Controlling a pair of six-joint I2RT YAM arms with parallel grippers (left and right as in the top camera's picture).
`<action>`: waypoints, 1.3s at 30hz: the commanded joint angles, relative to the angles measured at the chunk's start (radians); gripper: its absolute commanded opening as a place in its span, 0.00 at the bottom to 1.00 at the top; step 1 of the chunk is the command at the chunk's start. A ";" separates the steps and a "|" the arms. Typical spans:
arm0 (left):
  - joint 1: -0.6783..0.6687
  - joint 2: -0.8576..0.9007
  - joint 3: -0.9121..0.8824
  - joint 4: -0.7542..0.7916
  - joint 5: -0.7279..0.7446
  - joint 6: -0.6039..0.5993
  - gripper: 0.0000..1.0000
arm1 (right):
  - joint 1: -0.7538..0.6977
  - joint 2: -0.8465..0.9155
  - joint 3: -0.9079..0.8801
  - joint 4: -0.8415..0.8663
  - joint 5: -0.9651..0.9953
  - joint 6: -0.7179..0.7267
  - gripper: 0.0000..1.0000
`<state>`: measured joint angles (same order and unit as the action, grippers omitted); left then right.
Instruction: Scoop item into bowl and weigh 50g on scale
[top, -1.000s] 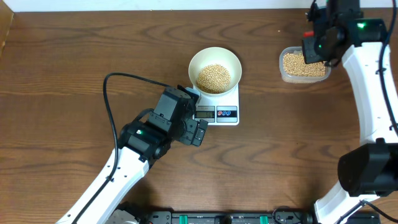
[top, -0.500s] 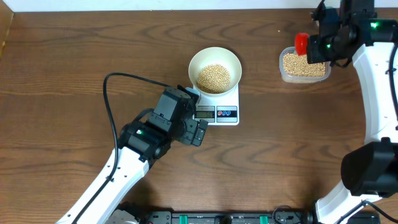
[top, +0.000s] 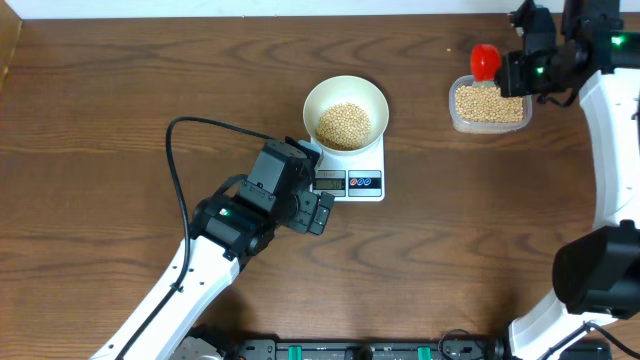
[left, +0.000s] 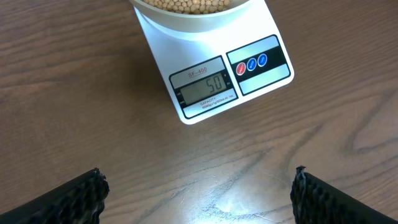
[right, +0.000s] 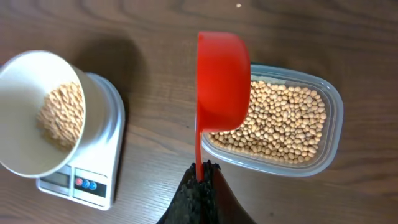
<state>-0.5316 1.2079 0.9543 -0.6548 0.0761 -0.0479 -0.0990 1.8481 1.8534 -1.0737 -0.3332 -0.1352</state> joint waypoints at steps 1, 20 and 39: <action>0.003 -0.013 -0.005 -0.003 -0.009 0.007 0.96 | -0.047 -0.012 0.018 0.025 -0.071 0.114 0.01; 0.003 -0.013 -0.005 -0.003 -0.009 0.007 0.96 | -0.124 -0.011 0.001 0.104 -0.080 0.678 0.02; 0.003 -0.013 -0.005 -0.003 -0.009 0.007 0.96 | -0.116 -0.011 -0.239 0.250 -0.048 0.917 0.01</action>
<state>-0.5316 1.2079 0.9543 -0.6548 0.0761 -0.0479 -0.2203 1.8481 1.6367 -0.8284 -0.3523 0.7486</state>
